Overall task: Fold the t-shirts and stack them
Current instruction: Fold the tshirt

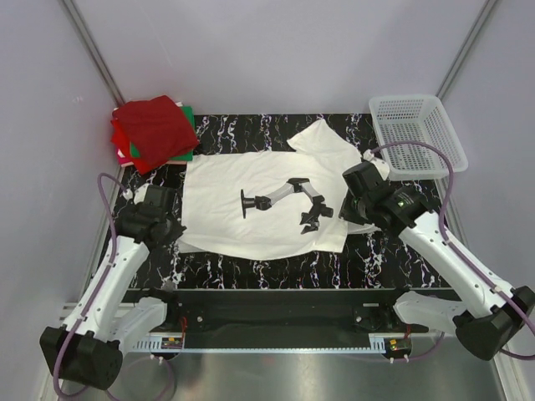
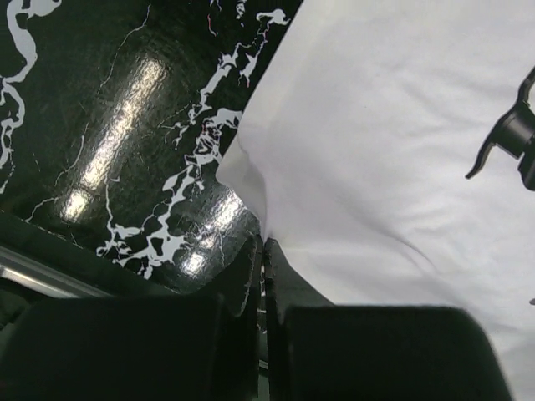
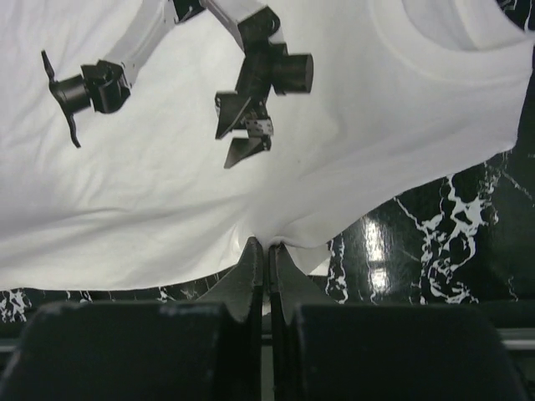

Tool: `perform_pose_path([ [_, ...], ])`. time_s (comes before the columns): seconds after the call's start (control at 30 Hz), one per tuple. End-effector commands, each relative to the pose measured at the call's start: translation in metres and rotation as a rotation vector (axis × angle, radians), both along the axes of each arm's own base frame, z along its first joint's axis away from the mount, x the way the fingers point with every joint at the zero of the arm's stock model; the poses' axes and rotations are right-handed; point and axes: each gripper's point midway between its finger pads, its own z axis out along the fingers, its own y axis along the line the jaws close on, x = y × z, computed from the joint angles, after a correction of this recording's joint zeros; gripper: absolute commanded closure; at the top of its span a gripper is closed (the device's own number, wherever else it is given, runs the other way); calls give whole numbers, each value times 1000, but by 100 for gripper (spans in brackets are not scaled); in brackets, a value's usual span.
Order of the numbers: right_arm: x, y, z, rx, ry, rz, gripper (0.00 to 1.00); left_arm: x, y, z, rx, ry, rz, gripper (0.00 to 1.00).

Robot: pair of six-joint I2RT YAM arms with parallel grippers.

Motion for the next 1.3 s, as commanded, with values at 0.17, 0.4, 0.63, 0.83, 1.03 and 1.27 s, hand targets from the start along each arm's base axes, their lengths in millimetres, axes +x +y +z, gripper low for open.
perform_pose_path([
  [0.17,70,-5,18,-50,-96,11,100,49,3,4,8,-31,-63,100],
  [0.4,103,-9,4,-60,-71,6,100,75,11,-2,20,1,-57,100],
  [0.63,120,-18,-5,-73,-50,-20,100,99,12,-22,19,69,-68,100],
  [0.83,126,-24,-11,-80,-41,-36,100,111,14,-35,30,112,-76,100],
  [1.03,134,-28,-20,-91,-20,-51,100,119,18,-47,47,150,-78,100],
  [1.27,143,-32,-36,-114,27,-74,100,130,22,-57,61,185,-82,100],
])
